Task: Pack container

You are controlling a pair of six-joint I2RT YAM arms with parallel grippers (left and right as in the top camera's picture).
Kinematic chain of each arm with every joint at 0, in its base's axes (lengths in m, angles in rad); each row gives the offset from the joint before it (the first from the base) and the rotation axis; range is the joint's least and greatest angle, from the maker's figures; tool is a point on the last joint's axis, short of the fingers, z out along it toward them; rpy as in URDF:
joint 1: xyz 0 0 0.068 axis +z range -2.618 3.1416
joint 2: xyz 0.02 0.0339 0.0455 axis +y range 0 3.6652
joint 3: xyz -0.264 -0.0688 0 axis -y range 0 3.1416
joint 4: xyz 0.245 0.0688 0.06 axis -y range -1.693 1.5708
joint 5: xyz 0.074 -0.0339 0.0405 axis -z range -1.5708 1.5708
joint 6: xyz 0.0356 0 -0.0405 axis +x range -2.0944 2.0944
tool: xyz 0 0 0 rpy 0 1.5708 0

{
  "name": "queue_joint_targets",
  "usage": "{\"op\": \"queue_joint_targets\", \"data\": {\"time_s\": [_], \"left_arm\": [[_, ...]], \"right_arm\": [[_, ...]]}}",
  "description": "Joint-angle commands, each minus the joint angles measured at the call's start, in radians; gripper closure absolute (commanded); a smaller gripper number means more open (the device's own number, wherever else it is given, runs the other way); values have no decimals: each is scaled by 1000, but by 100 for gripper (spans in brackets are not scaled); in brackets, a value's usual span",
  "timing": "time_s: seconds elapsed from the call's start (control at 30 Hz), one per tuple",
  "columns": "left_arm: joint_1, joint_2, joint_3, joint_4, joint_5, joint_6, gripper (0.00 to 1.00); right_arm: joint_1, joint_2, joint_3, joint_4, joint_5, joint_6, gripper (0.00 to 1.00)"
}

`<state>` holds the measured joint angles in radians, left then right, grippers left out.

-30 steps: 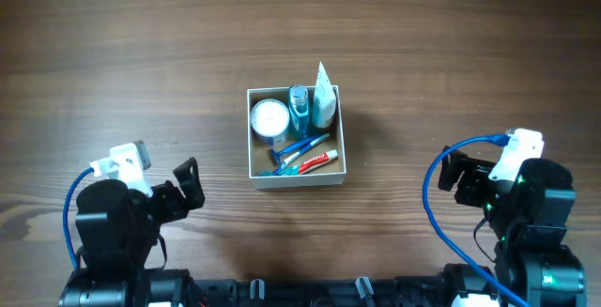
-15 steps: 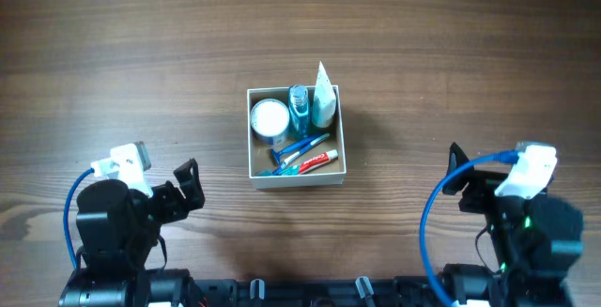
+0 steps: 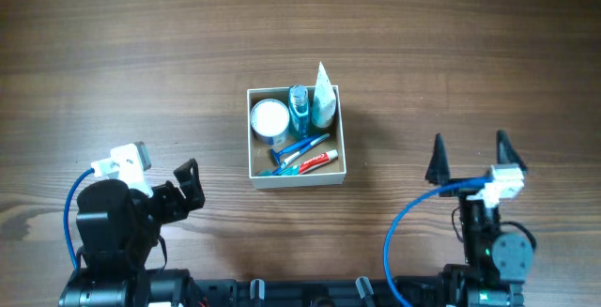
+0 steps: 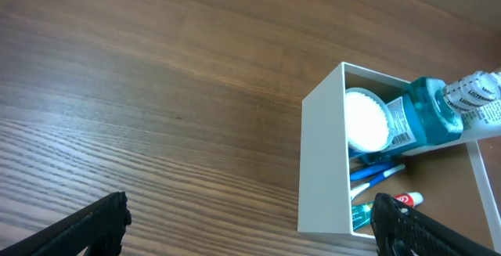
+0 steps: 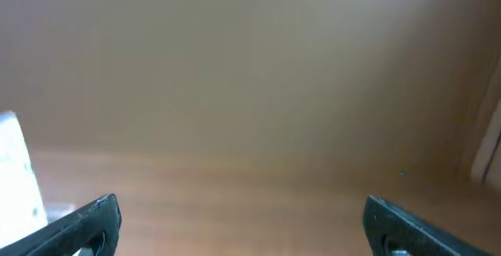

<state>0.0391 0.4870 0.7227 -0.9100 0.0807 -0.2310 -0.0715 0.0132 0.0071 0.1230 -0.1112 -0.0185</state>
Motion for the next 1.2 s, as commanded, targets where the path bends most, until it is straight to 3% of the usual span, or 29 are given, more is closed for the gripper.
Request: {"op": "queue_joint_targets", "data": {"time_s": [0.0, 0.67, 0.8, 0.87, 1.03, 1.1, 1.17], "left_arm": [[-5, -2, -8, 3, 12, -13, 0], [-5, -3, -8, 3, 12, -13, 0], [-9, -105, -61, -41, -11, 14, 0], [-9, -243, -235, 116, -11, 23, 0], [-44, -430, -657, 950, 23, 280, 0], [-64, -460, -719, 978, 23, 337, 0], [-74, -484, -717, 856, 16, 344, 0]], "right_arm": [[7, -10, -2, -119, 7, -3, 0], [7, 1, -2, -117, 6, 24, 0], [7, 1, -2, -117, 6, 24, 0], [7, 1, -2, -117, 6, 24, 0], [7, 1, -2, -117, 6, 24, 0], [7, 1, -2, -117, 6, 24, 0], [7, 1, -2, -116, 6, 24, 0]]}}
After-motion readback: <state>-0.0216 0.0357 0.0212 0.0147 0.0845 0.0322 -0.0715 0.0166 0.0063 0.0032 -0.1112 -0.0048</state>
